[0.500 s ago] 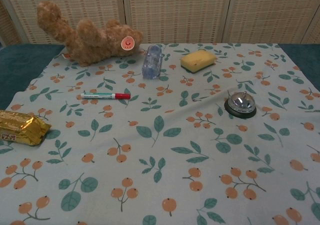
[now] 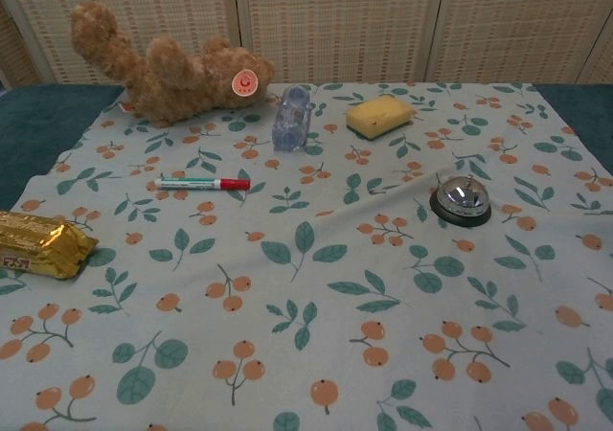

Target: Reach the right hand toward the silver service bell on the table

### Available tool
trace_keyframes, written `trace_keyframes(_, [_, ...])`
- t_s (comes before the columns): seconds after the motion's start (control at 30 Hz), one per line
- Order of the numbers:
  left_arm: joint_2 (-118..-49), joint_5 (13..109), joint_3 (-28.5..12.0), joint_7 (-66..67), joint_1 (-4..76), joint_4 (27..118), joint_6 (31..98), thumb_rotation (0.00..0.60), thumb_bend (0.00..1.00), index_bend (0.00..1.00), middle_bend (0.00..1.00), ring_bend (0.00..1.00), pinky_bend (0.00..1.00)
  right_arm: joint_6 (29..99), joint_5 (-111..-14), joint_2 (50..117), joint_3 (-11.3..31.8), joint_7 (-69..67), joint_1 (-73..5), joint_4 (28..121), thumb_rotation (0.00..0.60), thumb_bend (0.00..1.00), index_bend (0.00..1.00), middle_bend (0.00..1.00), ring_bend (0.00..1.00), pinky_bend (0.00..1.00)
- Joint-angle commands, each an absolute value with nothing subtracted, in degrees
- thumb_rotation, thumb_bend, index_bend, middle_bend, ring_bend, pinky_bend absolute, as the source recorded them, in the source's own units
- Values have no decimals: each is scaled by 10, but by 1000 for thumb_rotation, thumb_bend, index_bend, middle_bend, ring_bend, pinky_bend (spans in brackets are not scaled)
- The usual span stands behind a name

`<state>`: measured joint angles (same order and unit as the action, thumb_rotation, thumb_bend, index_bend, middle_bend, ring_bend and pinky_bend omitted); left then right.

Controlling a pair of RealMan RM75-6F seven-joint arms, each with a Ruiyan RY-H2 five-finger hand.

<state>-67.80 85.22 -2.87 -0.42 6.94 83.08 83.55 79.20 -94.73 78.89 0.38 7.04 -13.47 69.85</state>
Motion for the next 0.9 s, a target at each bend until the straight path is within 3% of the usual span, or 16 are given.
trace_keyframes(0.03, [-679, 855, -29, -7, 69, 828, 838, 600, 482, 287, 209, 168, 411, 714, -936, 841, 27, 52, -196, 640, 600, 1000, 0, 56, 0, 99])
trace_keyframes(0.27, [-681, 861, -26, -16, 66, 822, 846, 600, 482, 289, 210, 168, 411, 605, -932, 922, 39, -16, -292, 530, 600, 1000, 0, 56, 0, 99])
trace_keyframes(0.6, [-681, 861, -26, -20, 63, 821, 852, 600, 483, 290, 210, 168, 411, 552, -936, 1029, 41, -82, -379, 390, 600, 1000, 0, 56, 0, 95])
trace_keyframes(0.9, [-682, 861, -27, -27, 62, 816, 855, 600, 483, 291, 211, 168, 410, 514, -932, 1087, 18, -117, -401, 303, 600, 1000, 0, 56, 0, 93])
